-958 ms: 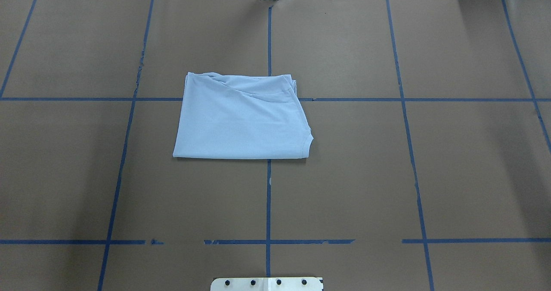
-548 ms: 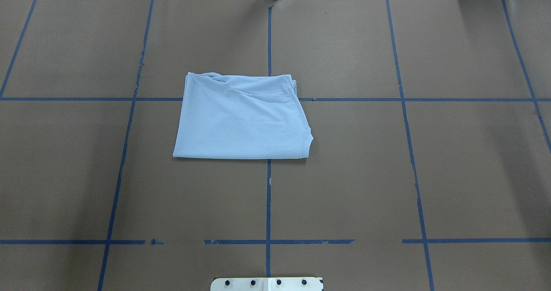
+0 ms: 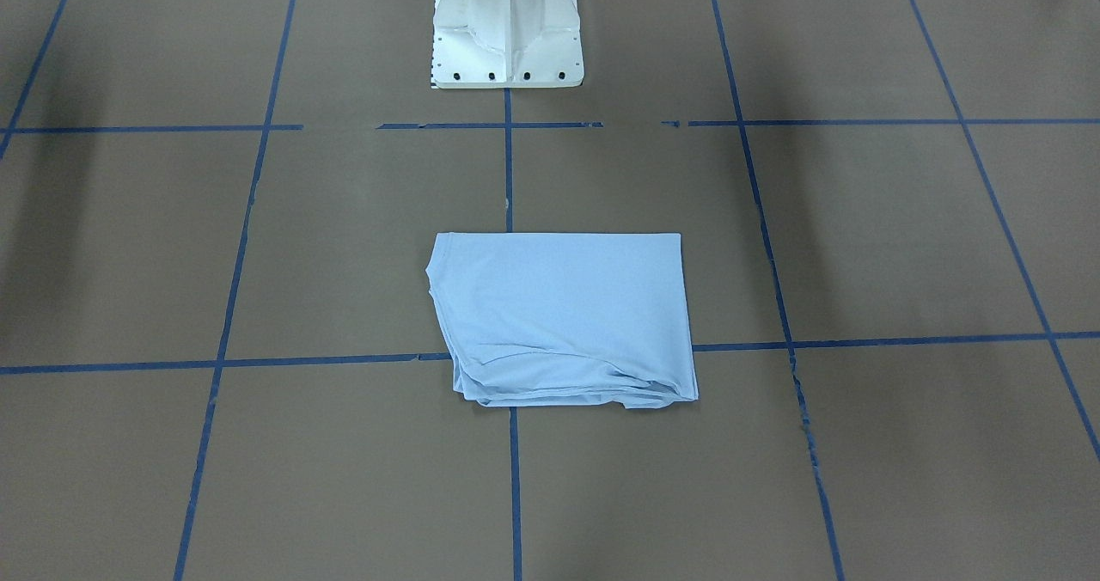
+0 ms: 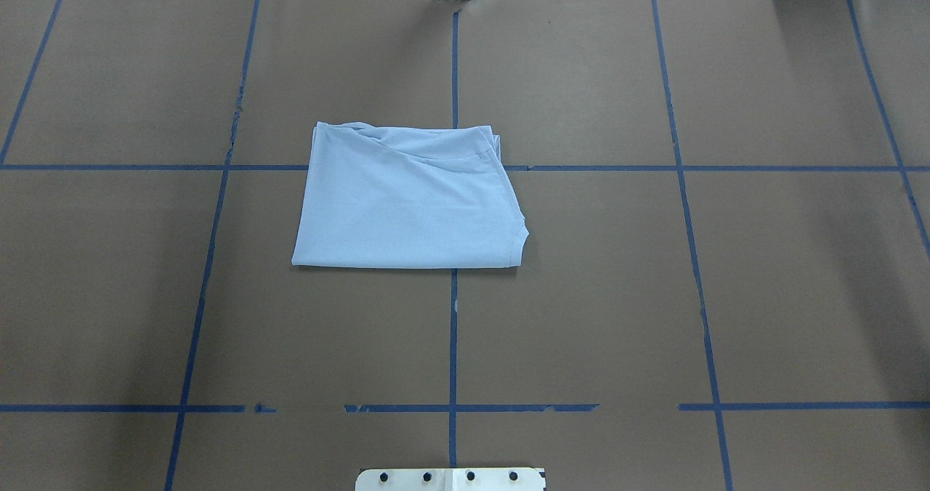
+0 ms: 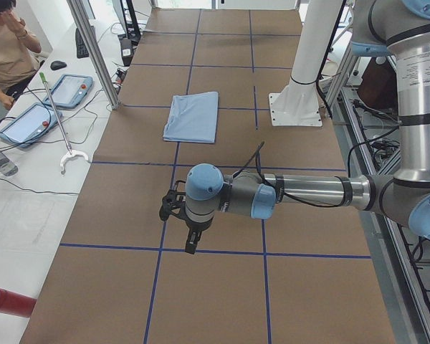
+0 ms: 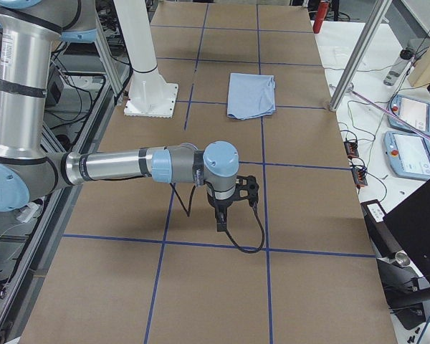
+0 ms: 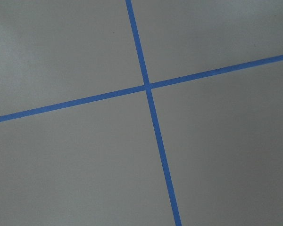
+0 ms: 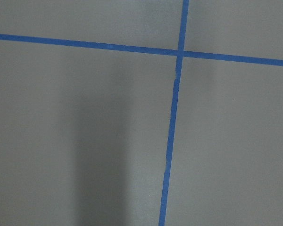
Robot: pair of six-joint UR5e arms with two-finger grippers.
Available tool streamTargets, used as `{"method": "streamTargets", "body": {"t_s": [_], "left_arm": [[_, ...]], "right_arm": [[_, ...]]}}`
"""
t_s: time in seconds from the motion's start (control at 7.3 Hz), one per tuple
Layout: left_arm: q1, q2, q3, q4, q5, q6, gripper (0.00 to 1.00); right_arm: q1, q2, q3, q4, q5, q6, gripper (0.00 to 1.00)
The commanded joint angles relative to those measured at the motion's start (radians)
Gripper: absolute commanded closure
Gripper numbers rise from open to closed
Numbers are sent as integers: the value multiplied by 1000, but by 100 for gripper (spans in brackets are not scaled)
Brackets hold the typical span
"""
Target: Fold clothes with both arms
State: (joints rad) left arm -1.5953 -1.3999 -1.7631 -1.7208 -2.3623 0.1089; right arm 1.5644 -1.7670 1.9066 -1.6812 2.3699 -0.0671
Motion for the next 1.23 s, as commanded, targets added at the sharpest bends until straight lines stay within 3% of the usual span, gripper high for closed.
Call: {"method": "streamTargets", "body": {"t_s": [0.0,1.1], "left_arm": [[1,18,2,3,0,0,0],[1,36,-4,-2,-2,0,0]], "right_arm": [[-4,-2,-1,0,-1,0,0],[-9,-12,-3,2,-6,-2,0]]}}
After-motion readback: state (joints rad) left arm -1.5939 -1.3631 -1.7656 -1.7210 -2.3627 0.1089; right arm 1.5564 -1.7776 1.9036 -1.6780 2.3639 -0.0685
